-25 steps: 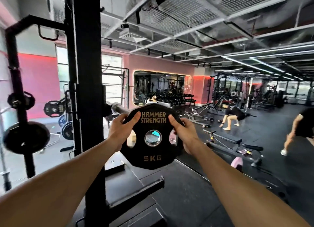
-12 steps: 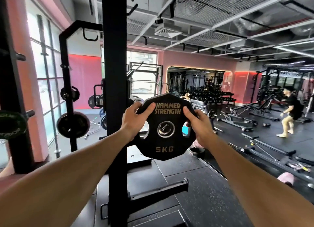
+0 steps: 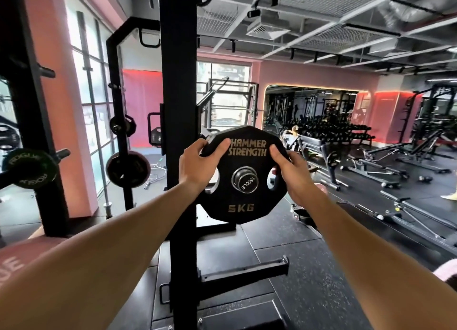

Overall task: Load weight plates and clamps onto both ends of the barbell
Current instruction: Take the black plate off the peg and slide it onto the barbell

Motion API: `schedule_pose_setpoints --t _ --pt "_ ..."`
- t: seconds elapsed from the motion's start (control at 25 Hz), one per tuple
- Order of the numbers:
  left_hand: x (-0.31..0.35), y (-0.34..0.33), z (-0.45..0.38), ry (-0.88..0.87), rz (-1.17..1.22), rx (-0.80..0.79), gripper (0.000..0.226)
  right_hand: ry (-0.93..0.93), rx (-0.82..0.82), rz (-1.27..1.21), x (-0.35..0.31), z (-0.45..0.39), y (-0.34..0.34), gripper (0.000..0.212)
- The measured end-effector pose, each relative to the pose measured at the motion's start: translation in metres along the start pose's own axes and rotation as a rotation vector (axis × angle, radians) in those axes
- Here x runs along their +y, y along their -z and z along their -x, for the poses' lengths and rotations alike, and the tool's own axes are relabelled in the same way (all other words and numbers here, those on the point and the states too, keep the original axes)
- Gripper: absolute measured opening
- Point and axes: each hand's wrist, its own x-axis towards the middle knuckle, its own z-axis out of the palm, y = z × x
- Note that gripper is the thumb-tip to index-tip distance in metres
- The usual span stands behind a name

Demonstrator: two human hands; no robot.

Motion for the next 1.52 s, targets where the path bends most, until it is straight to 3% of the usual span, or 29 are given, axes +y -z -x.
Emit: schedule_pose_setpoints --t 0.2,0.56,0.76,1.0,1.2,1.52 --pt "-0.022 -0.004 -0.033 0.014 -0.014 -0.004 0.063 0.01 -0.008 0.033 0.015 -0.039 -0.016 0.054" --pt "-0.088 -0.025 -0.124 0.011 -0.003 0.048 0.05 0.069 -0.06 0.149 0.044 -0.138 -0.053 0.058" --pt "-0.135 -0.038 -0.185 0.022 -0.012 0.074 0.06 0.078 -0.127 0.214 0.063 -0.21 -0.082 0.069" --pt "-0.171 -0.039 -0.253 0.129 0.016 -0.074 0.047 0.052 -0.215 0.347 0.077 -0.294 -0.111 0.066" --pt "-0.19 -0.042 -0.287 0.128 0.03 -0.153 0.038 0.081 -0.254 0.462 0.083 -0.333 -0.124 0.043" --pt "-0.184 -0.035 -0.29 0.172 -0.064 -0.197 0.048 0.091 -0.276 0.704 0.062 -0.317 -0.118 0.056"
